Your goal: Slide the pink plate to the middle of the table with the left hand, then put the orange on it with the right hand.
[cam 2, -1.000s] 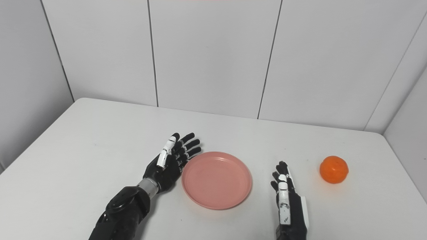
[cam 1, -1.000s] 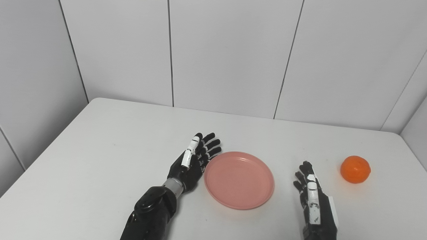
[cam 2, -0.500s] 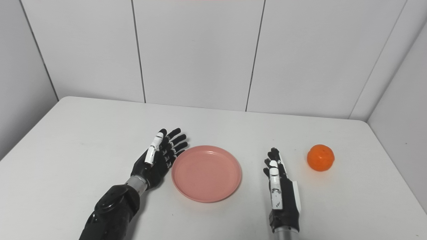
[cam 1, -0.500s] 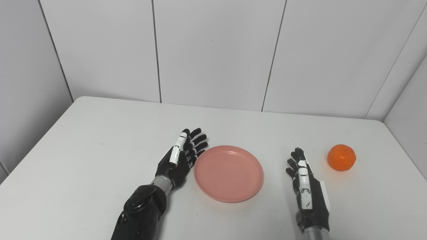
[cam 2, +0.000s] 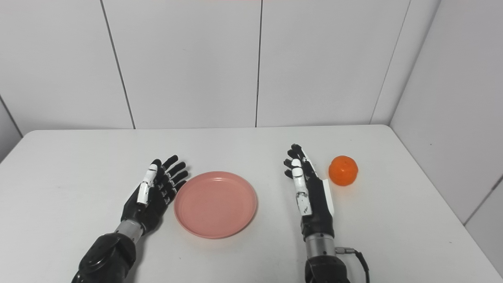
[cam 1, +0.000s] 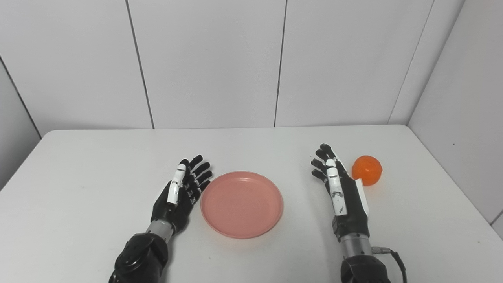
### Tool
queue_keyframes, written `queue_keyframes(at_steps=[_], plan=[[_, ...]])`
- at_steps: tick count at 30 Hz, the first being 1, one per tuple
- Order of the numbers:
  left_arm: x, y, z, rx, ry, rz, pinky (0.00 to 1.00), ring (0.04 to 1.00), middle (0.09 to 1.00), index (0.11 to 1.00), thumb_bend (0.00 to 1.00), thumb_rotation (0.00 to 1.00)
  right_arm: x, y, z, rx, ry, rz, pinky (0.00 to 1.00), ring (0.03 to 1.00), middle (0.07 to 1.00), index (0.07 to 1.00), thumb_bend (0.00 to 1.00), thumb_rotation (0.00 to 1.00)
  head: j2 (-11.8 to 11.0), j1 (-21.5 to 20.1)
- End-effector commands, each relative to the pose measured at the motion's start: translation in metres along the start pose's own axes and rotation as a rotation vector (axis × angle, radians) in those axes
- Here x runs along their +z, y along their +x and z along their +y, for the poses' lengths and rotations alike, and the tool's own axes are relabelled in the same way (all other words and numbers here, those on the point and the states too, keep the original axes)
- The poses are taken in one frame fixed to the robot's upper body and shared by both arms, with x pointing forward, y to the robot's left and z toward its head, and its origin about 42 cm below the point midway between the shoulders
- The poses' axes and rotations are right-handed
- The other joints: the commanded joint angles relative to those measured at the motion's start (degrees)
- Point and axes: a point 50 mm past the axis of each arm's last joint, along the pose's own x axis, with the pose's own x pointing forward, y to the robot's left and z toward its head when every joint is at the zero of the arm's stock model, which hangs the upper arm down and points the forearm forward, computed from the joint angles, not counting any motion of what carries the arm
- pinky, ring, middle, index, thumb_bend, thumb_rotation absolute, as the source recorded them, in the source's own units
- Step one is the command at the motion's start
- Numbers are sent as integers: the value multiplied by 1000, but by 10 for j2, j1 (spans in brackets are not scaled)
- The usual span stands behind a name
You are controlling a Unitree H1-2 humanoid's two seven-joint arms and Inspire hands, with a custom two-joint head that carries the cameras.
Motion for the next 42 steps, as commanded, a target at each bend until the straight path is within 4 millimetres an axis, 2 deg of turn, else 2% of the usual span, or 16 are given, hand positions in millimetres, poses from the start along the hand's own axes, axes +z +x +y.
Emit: queue_keyframes(at_steps=[1, 9, 14, 18, 23, 26, 33, 35, 36, 42], plan=[[3, -2, 8, 7, 8, -1, 928, 901, 902, 894, 349, 1000, 27, 13, 0, -30, -28, -108, 804, 824, 859, 867, 371, 1000, -1, 0], [2, -4, 15, 7, -1, 2, 937, 907, 906, 898, 352, 1000, 42, 24, -14, -83, -115, -163, 774, 821, 849, 856, 479, 1000, -5, -22], [1, -4, 18, 6, -8, 4, 940, 908, 907, 900, 356, 1000, 51, 29, -27, -105, -286, -209, 755, 832, 854, 862, 491, 1000, -10, -37], [0, -3, 20, 0, -8, 4, 945, 916, 912, 903, 362, 1000, 56, 31, -37, -125, -362, -223, 755, 819, 855, 871, 559, 988, -15, -50], [-1, -3, 24, -2, -16, 4, 947, 914, 911, 904, 364, 1000, 65, 33, -52, -130, -523, -235, 792, 854, 878, 889, 637, 1000, -20, -65], [0, -3, 26, -3, -24, 3, 950, 915, 912, 905, 357, 1000, 70, 34, -61, -121, -597, -227, 805, 882, 912, 919, 680, 952, -22, -71], [0, -3, 28, -1, -38, 8, 951, 914, 913, 905, 353, 1000, 76, 40, -82, -127, -703, -193, 787, 880, 934, 960, 741, 828, -25, -77], [0, -2, 28, -2, -43, 8, 952, 913, 911, 905, 353, 1000, 76, 42, -87, -138, -704, -178, 766, 874, 937, 965, 773, 780, -25, -77], [0, -2, 28, -2, -46, 8, 958, 915, 914, 909, 347, 1000, 75, 42, -90, -143, -701, -170, 754, 875, 942, 970, 805, 716, -25, -77], [-1, -2, 28, -4, -39, 6, 955, 914, 912, 904, 346, 1000, 73, 48, -105, -177, -791, -100, 763, 879, 946, 978, 868, 659, -25, -78]])
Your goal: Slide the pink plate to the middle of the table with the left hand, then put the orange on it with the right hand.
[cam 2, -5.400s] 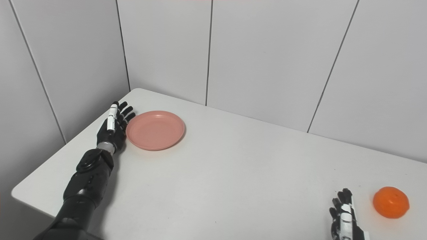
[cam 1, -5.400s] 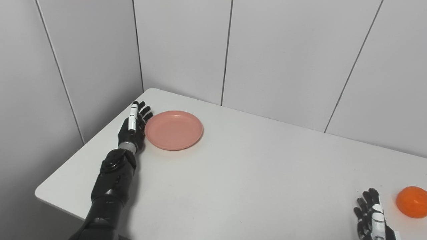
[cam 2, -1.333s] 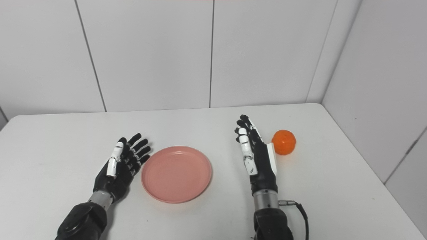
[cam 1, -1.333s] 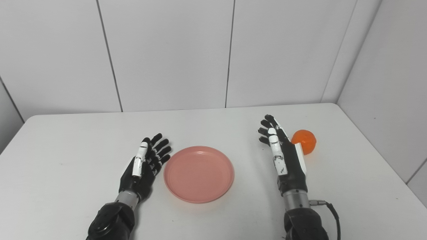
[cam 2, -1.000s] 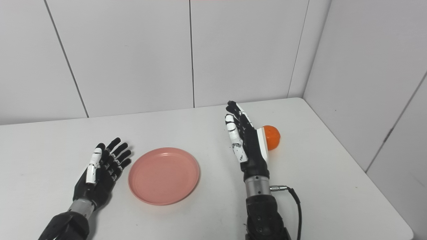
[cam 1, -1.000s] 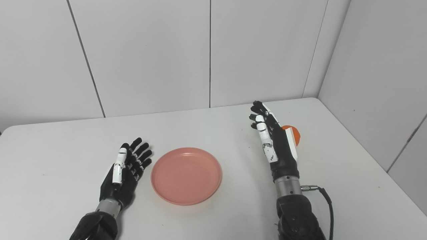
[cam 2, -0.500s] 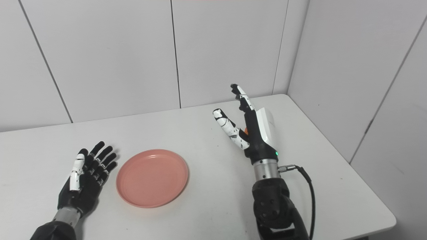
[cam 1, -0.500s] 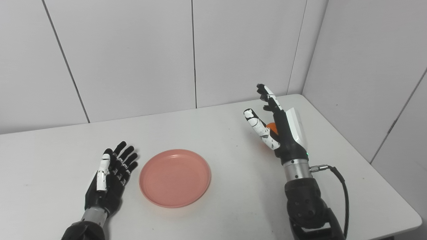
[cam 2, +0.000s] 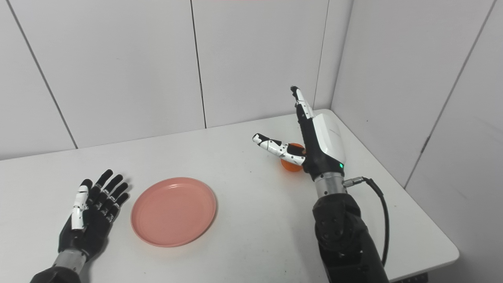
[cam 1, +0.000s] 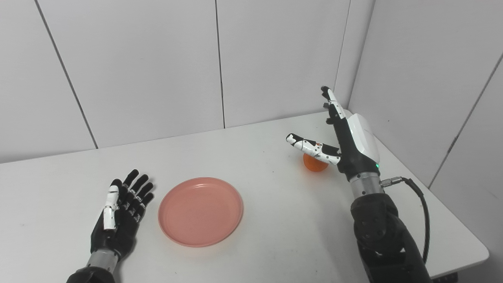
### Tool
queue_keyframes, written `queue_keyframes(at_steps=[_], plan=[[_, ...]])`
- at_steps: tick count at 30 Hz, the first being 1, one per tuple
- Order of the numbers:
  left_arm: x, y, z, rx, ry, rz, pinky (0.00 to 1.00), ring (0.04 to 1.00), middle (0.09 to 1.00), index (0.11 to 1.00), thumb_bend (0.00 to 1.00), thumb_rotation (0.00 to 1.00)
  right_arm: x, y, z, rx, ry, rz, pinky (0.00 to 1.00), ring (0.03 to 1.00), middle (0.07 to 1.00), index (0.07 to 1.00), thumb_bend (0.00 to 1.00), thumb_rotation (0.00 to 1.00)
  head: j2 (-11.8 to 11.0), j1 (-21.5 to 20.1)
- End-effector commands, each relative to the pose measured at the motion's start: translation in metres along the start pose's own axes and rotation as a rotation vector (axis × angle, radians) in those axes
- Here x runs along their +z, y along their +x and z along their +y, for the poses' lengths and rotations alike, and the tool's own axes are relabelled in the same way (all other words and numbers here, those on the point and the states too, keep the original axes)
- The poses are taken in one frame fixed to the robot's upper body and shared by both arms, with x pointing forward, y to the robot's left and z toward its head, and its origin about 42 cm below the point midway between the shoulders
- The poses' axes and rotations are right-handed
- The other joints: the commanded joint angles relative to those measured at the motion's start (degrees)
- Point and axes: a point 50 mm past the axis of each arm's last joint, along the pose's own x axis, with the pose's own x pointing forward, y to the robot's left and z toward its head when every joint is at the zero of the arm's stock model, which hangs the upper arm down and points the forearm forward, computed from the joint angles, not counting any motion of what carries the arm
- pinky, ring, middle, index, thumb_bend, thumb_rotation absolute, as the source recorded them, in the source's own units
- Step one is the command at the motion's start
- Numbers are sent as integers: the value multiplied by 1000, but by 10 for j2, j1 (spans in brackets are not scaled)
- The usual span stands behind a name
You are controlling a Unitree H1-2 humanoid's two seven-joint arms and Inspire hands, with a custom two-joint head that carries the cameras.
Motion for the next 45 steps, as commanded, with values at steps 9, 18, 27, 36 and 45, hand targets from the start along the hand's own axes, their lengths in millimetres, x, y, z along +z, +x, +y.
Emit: queue_keyframes(at_steps=[9, 18, 27, 36, 45], plan=[[0, 2, 2, 14, 14, 28, 955, 913, 911, 901, 343, 1000, -7, 23, -22, -21, -97, 52, 697, 855, 961, 995, 936, 619, 5, 6], [0, 2, 0, 9, 27, 29, 940, 905, 907, 899, 346, 1000, -27, 35, -18, 36, -177, 123, 729, 881, 967, 1000, 932, 573, 10, 9], [0, 2, -1, 9, 40, 29, 932, 900, 902, 894, 354, 1000, -45, 51, -8, 65, -217, 151, 682, 840, 929, 959, 940, 531, 14, 12], [1, 1, -2, 13, 52, 31, 930, 899, 901, 892, 358, 1000, -56, 65, 2, 132, -174, 191, 598, 813, 943, 975, 954, 493, 18, 17], [3, 1, -2, 15, 63, 30, 925, 899, 899, 887, 363, 1000, -58, 77, 11, 180, -174, 214, 652, 836, 940, 965, 967, 515, 24, 18]])
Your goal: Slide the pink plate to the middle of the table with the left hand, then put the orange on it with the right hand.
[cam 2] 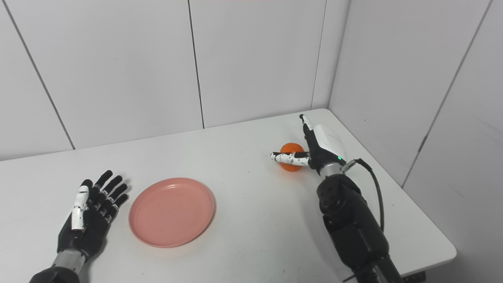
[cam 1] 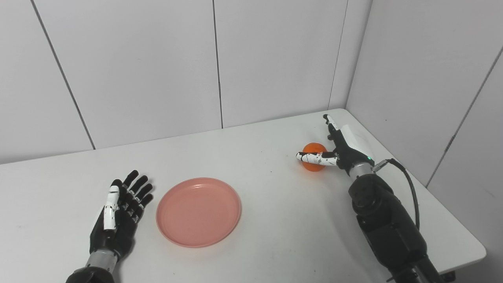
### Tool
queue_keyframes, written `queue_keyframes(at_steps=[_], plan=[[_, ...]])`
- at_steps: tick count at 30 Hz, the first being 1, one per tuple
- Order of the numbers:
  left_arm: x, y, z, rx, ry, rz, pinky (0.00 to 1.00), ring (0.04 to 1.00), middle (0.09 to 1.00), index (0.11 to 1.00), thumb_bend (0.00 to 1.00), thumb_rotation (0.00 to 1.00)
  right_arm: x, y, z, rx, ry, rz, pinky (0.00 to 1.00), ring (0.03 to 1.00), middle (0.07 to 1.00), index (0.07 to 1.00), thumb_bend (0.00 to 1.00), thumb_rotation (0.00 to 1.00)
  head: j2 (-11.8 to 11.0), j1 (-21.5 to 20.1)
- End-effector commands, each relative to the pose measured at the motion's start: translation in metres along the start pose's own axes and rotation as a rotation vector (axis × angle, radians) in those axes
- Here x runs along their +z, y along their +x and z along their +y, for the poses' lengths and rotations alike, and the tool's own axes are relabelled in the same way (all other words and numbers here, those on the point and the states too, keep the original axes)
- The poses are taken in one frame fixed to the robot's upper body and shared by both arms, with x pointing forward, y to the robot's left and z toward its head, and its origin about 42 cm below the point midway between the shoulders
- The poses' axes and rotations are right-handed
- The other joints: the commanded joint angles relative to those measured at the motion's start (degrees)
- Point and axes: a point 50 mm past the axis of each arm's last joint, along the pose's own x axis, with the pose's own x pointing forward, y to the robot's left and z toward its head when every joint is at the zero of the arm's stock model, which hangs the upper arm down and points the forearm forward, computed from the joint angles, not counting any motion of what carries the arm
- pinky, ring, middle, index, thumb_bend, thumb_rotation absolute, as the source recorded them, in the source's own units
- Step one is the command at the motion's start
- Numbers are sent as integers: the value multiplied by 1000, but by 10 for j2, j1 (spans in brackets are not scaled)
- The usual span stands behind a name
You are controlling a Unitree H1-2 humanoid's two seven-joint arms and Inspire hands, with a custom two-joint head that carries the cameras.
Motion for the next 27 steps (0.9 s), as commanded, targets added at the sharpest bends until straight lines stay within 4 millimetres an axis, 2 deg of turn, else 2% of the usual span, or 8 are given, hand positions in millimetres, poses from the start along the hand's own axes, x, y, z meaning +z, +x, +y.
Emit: queue_keyframes(at_steps=[1, 14, 27], plan=[[2, -1, 4, 10, 16, 19, 924, 899, 899, 887, 363, 1000, 19, 12, -22, -54, -14, -60, 656, 838, 940, 966, 964, 514, 0, 0], [4, -2, 3, 2, 12, 20, 929, 899, 902, 891, 364, 1000, 17, 29, -14, 14, -32, -20, 643, 805, 887, 935, 954, 524, 8, 1], [5, -2, 3, -1, 11, 21, 929, 899, 902, 891, 365, 1000, 7, 38, -11, 48, -35, 18, 637, 806, 886, 929, 979, 517, 13, 2]])
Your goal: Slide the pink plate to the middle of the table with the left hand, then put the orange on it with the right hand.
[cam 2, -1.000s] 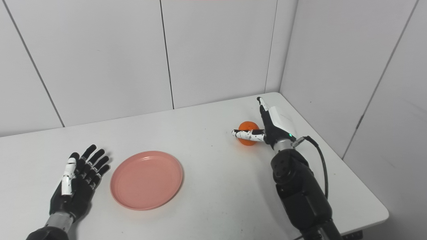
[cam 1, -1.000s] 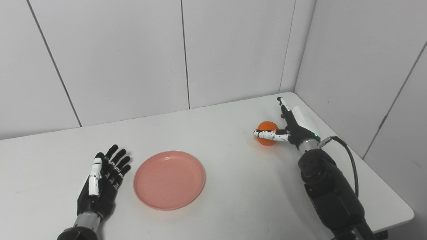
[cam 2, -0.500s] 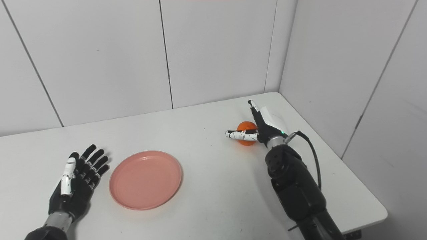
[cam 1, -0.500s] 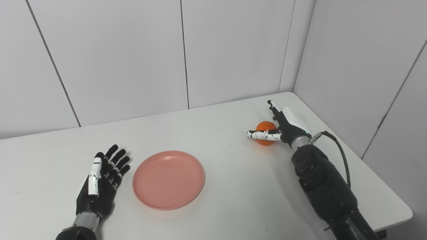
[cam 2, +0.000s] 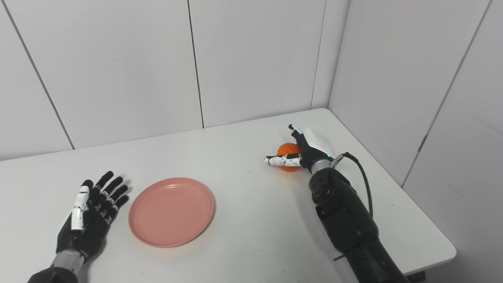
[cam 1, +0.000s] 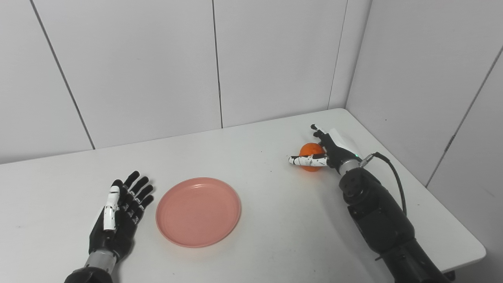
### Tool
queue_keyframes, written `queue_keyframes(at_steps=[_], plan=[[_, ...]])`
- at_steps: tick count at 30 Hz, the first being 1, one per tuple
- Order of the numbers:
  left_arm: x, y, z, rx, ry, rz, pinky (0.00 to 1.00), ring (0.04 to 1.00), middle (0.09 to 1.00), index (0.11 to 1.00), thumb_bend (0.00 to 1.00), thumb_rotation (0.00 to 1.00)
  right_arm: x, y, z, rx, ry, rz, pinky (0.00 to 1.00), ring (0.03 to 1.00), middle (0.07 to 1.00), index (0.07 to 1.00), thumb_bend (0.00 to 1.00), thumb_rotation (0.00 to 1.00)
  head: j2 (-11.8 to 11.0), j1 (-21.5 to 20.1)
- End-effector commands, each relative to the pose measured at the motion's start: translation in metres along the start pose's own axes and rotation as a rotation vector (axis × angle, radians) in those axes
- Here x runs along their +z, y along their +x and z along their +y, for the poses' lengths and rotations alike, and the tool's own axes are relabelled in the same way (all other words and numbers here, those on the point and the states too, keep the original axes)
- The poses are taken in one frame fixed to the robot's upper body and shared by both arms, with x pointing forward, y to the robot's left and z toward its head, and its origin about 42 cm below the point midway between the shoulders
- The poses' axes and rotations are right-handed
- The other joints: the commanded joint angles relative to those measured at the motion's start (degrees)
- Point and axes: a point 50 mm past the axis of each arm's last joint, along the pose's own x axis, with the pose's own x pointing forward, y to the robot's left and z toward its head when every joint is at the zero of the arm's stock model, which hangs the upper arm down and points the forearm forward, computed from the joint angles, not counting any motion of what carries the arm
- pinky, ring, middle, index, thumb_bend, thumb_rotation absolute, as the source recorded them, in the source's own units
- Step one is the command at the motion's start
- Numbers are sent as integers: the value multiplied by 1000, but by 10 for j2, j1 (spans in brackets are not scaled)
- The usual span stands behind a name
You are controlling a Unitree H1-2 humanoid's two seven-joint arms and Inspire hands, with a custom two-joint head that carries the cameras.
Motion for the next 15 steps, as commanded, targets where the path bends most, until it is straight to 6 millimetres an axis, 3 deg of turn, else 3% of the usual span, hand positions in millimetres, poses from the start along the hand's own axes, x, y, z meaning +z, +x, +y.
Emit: queue_keyframes(at_steps=[1, 15], plan=[[3, 0, 3, 1, 6, 12, 928, 899, 902, 892, 366, 1000, 18, 9, -30, -80, -17, -51, 651, 820, 895, 937, 981, 518, 3, 1], [3, 0, 2, -8, 1, 8, 930, 902, 902, 891, 375, 1000, 8, 16, -27, -60, -32, -34, 680, 836, 898, 906, 966, 387, 4, 2]])
